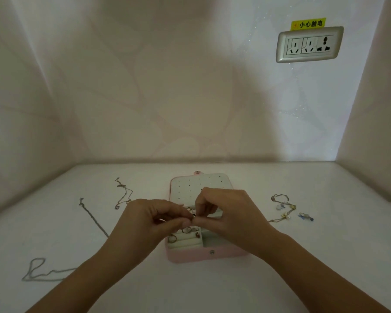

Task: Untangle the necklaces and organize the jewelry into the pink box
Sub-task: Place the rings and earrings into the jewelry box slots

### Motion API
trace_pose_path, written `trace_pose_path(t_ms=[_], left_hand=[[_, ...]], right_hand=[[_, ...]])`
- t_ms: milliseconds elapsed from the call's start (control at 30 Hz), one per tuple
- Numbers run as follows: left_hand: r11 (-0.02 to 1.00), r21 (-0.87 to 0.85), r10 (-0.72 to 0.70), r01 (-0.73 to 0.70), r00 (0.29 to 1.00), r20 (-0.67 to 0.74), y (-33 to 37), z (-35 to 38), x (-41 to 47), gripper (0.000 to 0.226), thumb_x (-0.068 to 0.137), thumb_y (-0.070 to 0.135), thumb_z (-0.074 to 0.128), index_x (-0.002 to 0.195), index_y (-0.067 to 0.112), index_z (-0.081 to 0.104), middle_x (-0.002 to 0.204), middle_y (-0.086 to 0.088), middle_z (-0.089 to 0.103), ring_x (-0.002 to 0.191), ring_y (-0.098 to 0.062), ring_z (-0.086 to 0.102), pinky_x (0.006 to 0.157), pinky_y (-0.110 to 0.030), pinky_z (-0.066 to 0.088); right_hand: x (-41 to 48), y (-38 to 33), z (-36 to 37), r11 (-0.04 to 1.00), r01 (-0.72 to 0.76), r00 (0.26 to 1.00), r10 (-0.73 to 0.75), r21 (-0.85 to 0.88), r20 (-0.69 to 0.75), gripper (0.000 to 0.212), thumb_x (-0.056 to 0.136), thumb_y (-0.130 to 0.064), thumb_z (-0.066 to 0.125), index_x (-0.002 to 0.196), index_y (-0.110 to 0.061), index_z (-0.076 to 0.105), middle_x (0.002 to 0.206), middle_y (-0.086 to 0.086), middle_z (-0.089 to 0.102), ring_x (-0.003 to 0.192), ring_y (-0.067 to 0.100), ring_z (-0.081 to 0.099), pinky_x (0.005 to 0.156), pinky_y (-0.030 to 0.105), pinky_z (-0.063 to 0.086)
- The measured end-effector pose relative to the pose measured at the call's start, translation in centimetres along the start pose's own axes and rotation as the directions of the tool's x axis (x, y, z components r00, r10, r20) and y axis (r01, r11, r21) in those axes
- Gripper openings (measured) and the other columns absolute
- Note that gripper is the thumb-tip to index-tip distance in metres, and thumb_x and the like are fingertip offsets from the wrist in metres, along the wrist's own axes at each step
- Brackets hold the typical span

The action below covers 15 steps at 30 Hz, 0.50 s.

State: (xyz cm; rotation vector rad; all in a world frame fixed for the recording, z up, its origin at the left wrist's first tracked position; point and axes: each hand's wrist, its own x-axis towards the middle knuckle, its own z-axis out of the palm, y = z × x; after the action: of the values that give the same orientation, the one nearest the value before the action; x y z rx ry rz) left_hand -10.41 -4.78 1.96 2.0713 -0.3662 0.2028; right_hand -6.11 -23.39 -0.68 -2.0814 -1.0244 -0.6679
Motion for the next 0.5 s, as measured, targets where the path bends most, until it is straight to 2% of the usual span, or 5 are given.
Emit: trace_pose_path(t_ms=[100, 200, 300, 400, 500], left_hand=[[0.999, 0.035, -0.004, 0.004, 1.000, 0.009, -0.4, -0.2, -0.6, 0.025, 0.078, 0.005, 0.073, 0.075, 0.030, 0.074, 0.072, 0.006, 0.073, 0.064, -0.011, 0.068, 0.064, -0.013, 0.052], [0.997, -0.033, -0.068, 0.068, 0.998, 0.000, -1.0, -0.8, -0.7, 0.019, 0.079, 0.000, 0.071, 0.072, 0.016, 0.077, 0.072, -0.003, 0.073, 0.059, -0.008, 0.066, 0.059, -0.012, 0.050], [0.993, -0.043, -0.110, 0.111, 0.994, 0.030, -1.6, -1.0, -0.9, 0.017, 0.079, -0.001, 0.071, 0.076, 0.016, 0.076, 0.073, -0.004, 0.074, 0.063, -0.008, 0.066, 0.057, -0.016, 0.051], [0.992, 0.012, -0.124, 0.124, 0.991, 0.043, -2.0, -0.7, -1.0, 0.018, 0.080, 0.002, 0.071, 0.078, 0.019, 0.077, 0.073, -0.001, 0.074, 0.062, -0.005, 0.065, 0.053, -0.017, 0.050], [0.986, 0.074, -0.152, 0.147, 0.986, 0.067, -2.2, -0.3, -0.6, 0.018, 0.081, 0.005, 0.071, 0.077, 0.023, 0.076, 0.068, 0.002, 0.072, 0.055, -0.001, 0.060, 0.048, -0.016, 0.044]], right_hand=[[0.0, -0.1, 0.2, 0.997, -0.064, 0.995, 0.062, 0.030, 0.074, 0.019, 0.076, -0.037, 0.073, 0.086, -0.028, 0.059, 0.076, -0.020, 0.059, 0.074, -0.001, 0.058, 0.068, 0.017, 0.049], [0.1, 0.8, 0.1, 0.979, -0.202, 0.970, 0.198, 0.011, 0.140, 0.025, 0.078, -0.032, 0.076, 0.099, -0.029, 0.062, 0.082, -0.022, 0.059, 0.086, 0.000, 0.059, 0.075, 0.017, 0.049], [0.1, 2.3, -0.2, 0.960, -0.275, 0.955, 0.280, -0.060, 0.097, 0.011, 0.087, -0.021, 0.066, 0.097, -0.025, 0.066, 0.085, -0.021, 0.061, 0.086, 0.002, 0.059, 0.077, 0.021, 0.050], [-0.1, 3.5, -0.8, 0.955, -0.280, 0.958, 0.284, -0.099, 0.026, 0.024, 0.089, -0.003, 0.056, 0.087, -0.021, 0.071, 0.086, -0.017, 0.064, 0.083, 0.006, 0.061, 0.075, 0.021, 0.050], [-0.2, 4.2, -1.5, 0.935, -0.343, 0.939, 0.339, -0.095, -0.052, 0.033, 0.087, 0.005, 0.052, 0.080, -0.020, 0.072, 0.084, -0.012, 0.067, 0.079, 0.009, 0.062, 0.074, 0.024, 0.049]])
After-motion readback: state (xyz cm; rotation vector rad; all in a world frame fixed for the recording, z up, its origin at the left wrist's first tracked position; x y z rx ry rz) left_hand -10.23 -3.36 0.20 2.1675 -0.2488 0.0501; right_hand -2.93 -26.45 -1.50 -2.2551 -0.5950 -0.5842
